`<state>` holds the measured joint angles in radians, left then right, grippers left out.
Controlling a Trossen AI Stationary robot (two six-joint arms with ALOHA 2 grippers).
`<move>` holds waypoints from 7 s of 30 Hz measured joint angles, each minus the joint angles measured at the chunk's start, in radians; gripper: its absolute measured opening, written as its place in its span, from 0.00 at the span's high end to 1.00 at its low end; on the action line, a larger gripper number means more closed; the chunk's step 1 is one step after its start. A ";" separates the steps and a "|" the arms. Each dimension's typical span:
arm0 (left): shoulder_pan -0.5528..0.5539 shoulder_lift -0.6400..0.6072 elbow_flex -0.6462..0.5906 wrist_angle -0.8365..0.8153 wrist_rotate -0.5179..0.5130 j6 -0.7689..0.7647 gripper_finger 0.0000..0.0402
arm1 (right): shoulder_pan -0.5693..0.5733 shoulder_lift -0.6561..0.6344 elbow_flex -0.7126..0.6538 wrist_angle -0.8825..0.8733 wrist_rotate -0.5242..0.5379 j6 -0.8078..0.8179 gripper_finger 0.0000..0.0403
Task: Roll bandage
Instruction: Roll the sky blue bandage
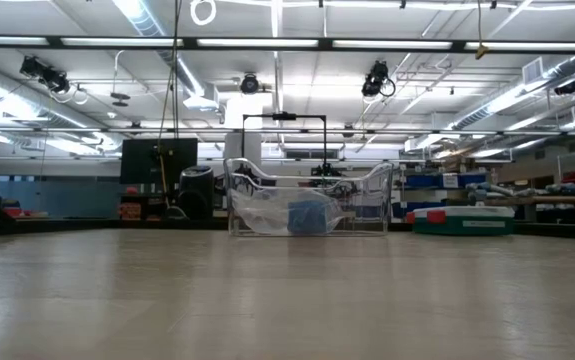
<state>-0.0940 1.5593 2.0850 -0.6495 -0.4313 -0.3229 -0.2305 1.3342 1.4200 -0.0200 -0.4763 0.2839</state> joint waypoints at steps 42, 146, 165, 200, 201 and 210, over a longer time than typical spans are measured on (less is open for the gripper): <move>0.043 0.023 0.000 -0.061 0.166 -0.206 0.94 | -0.045 -0.079 0.086 -0.244 0.042 -0.145 0.52; 0.106 0.050 -0.003 -0.152 0.443 -0.238 0.66 | -0.072 -0.010 0.162 -0.200 0.009 0.405 1.00; 0.107 0.061 -0.003 -0.278 0.358 -0.227 0.66 | -0.073 -0.014 0.162 -0.218 -0.016 0.405 1.00; 0.106 0.078 -0.003 -0.298 0.302 -0.186 1.00 | -0.093 -0.013 0.162 -0.139 -0.023 0.420 1.00; 0.106 0.076 -0.003 -0.299 0.304 -0.186 1.00 | -0.093 -0.013 0.162 -0.141 -0.024 0.418 1.00; 0.105 0.067 -0.003 -0.290 0.334 -0.213 1.00 | -0.118 -0.013 0.162 -0.227 -0.022 0.335 1.00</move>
<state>0.0109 1.6264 2.0823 -0.9397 -0.0977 -0.5357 -0.3481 1.3209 1.5822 -0.2468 -0.4978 0.6189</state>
